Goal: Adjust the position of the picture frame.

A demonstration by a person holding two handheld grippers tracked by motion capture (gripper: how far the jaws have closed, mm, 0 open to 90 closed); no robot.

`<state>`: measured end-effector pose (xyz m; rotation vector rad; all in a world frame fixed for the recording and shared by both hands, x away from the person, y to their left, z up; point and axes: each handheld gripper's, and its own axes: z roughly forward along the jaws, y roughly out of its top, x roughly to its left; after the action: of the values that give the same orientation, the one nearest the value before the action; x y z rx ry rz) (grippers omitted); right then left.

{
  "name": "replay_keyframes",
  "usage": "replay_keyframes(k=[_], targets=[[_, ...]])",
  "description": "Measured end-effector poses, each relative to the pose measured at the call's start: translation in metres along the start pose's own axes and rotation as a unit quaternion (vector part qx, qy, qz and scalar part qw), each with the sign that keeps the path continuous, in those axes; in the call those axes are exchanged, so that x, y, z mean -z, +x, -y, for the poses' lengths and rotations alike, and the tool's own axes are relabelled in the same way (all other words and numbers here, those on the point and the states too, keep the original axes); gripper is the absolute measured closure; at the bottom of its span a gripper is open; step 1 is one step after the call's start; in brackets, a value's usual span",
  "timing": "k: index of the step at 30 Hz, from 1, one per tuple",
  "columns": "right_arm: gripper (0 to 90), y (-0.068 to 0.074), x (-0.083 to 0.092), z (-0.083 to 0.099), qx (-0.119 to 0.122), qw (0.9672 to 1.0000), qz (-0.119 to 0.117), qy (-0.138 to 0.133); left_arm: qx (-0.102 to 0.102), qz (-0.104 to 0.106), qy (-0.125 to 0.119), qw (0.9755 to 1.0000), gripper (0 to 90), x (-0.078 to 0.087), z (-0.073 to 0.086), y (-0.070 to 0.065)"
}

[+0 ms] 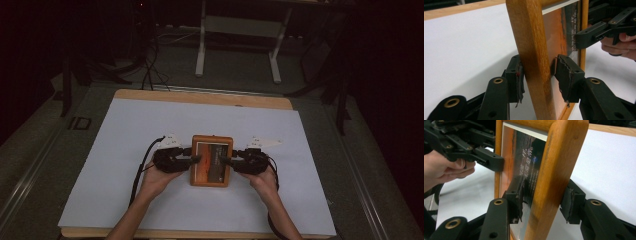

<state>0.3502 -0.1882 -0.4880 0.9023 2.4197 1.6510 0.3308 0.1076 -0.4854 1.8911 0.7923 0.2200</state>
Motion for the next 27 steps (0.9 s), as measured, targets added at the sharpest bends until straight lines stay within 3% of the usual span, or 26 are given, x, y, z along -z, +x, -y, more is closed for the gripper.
replay_keyframes(k=[9,14,27], targets=[[51.5,-0.009,-0.011,-0.002,-0.044,0.9988,0.018,0.014,0.025,-0.017,0.016,0.9994,57.4,-0.008,-0.001,0.009],[48.6,-0.021,-0.021,-0.003,-0.078,0.9965,0.016,0.025,0.058,-0.013,0.025,0.9979,56.9,-0.016,0.001,0.020],[43.8,-0.041,-0.038,-0.001,-0.128,0.9902,0.007,0.056,0.108,0.001,0.044,0.9932,54.9,-0.028,0.008,0.036]])
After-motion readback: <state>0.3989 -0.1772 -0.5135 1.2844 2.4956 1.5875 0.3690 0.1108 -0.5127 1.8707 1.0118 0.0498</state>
